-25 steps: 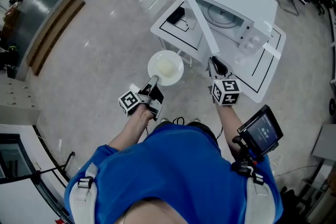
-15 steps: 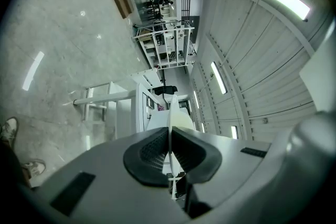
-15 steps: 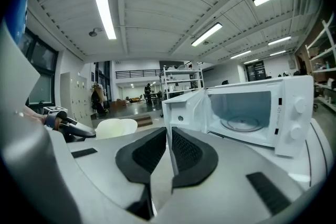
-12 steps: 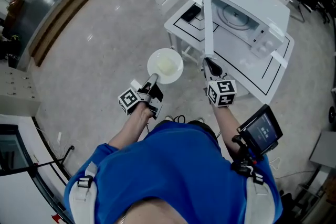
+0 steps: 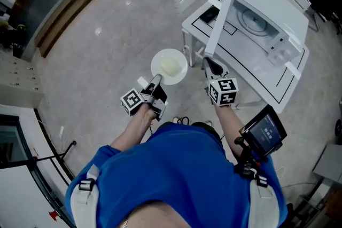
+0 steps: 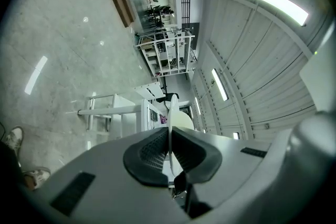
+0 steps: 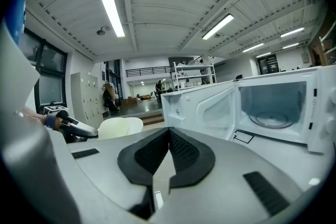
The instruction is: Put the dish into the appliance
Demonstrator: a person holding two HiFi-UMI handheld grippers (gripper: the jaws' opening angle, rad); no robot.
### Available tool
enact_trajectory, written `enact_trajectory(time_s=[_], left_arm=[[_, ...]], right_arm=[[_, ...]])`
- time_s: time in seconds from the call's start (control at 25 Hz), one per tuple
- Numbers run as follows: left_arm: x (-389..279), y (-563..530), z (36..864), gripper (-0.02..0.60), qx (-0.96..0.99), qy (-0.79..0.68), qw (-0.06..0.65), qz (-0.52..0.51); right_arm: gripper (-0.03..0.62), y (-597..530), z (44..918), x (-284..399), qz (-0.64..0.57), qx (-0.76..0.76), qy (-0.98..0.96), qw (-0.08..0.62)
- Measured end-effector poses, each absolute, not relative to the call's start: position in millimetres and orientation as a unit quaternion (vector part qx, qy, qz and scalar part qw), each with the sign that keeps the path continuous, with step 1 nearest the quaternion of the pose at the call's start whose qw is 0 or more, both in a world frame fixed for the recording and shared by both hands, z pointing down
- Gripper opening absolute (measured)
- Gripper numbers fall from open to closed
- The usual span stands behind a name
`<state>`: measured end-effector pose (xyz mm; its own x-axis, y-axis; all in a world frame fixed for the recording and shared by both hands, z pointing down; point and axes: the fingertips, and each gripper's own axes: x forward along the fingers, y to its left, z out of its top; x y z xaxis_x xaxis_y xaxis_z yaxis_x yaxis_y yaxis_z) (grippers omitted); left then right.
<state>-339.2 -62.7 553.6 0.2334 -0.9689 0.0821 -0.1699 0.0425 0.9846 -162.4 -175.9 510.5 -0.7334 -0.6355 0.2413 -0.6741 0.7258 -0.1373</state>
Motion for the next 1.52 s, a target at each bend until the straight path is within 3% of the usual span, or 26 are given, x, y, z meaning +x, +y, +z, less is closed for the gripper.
enact_trajectory(time_s=[0.68, 1.52], left_arm=[[-377, -52, 552, 0.017, 0.571, -0.504, 0.52, -0.386], [-340, -48, 561, 0.017, 0.588, -0.48, 0.542, -0.36]], right_arm=[[0.002, -175, 504, -199, 0.108, 0.337, -0.931, 0.087], [0.002, -156, 517, -150, 0.126, 0.379, -0.913, 0.083]])
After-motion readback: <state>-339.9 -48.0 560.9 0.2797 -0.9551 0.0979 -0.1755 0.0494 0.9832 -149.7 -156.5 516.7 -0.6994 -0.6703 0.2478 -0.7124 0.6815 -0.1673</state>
